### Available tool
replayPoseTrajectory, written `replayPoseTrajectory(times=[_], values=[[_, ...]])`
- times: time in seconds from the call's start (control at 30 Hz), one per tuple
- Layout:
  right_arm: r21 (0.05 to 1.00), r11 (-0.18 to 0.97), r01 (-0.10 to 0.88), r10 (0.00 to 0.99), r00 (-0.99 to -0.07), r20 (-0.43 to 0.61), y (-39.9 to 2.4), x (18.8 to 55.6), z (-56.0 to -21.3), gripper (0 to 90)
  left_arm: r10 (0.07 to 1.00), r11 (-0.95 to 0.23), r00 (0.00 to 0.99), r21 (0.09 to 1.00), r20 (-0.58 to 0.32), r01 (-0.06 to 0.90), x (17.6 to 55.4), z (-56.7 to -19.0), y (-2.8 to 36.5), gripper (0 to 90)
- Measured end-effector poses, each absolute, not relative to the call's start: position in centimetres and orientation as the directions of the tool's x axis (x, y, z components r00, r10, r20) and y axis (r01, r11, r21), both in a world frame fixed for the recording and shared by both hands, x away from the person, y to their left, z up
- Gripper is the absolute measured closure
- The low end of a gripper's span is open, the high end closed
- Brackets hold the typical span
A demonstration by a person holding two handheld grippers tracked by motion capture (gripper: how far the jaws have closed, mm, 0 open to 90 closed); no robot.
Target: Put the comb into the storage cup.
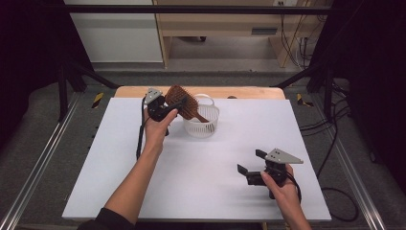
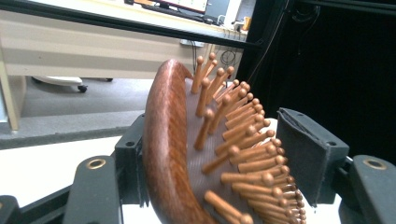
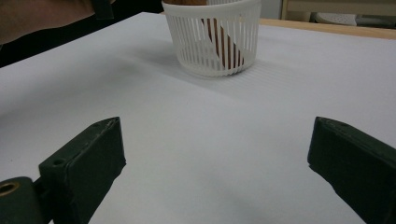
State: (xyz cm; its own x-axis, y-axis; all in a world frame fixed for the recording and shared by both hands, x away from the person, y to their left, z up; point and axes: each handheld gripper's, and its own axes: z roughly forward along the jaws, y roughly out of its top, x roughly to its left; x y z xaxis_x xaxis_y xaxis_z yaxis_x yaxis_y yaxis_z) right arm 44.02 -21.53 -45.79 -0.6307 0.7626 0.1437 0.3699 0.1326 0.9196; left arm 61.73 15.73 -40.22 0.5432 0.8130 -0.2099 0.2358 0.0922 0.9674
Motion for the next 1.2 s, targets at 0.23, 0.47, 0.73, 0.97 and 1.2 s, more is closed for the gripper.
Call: replayPoseTrajectory(times=[0.23, 0.47, 0.73, 0.97, 1.2], values=[[0.917, 0.141, 0.373, 0.757, -0.637, 0.142, -21.49, 44.03, -45.85, 4.5, 0.822, 0.089, 0.534, 0.971, -0.197, 0.222, 61.67, -40.15, 15.6, 30.9], [0.917, 0.14, 0.374, 0.756, -0.638, 0.144, -21.48, 44.02, -45.86, 4.5, 0.826, 0.107, 0.525, 0.972, -0.205, 0.211, 61.66, -39.97, 15.84, 28.1], [0.915, 0.141, 0.378, 0.755, -0.639, 0.148, -21.44, 44.02, -45.88, 4.5, 0.829, 0.118, 0.518, 0.971, -0.212, 0.208, 61.74, -40.0, 15.96, 24.4], [0.914, 0.141, 0.38, 0.754, -0.64, 0.15, -21.41, 44.01, -45.88, 4.5, 0.833, 0.118, 0.513, 0.972, -0.209, 0.205, 61.67, -39.95, 15.79, 19.2], [0.914, 0.14, 0.381, 0.755, -0.639, 0.151, -21.42, 44.01, -45.89, 4.4, 0.84, 0.12, 0.501, 0.971, -0.21, 0.206, 61.65, -39.91, 15.76, 14.1]])
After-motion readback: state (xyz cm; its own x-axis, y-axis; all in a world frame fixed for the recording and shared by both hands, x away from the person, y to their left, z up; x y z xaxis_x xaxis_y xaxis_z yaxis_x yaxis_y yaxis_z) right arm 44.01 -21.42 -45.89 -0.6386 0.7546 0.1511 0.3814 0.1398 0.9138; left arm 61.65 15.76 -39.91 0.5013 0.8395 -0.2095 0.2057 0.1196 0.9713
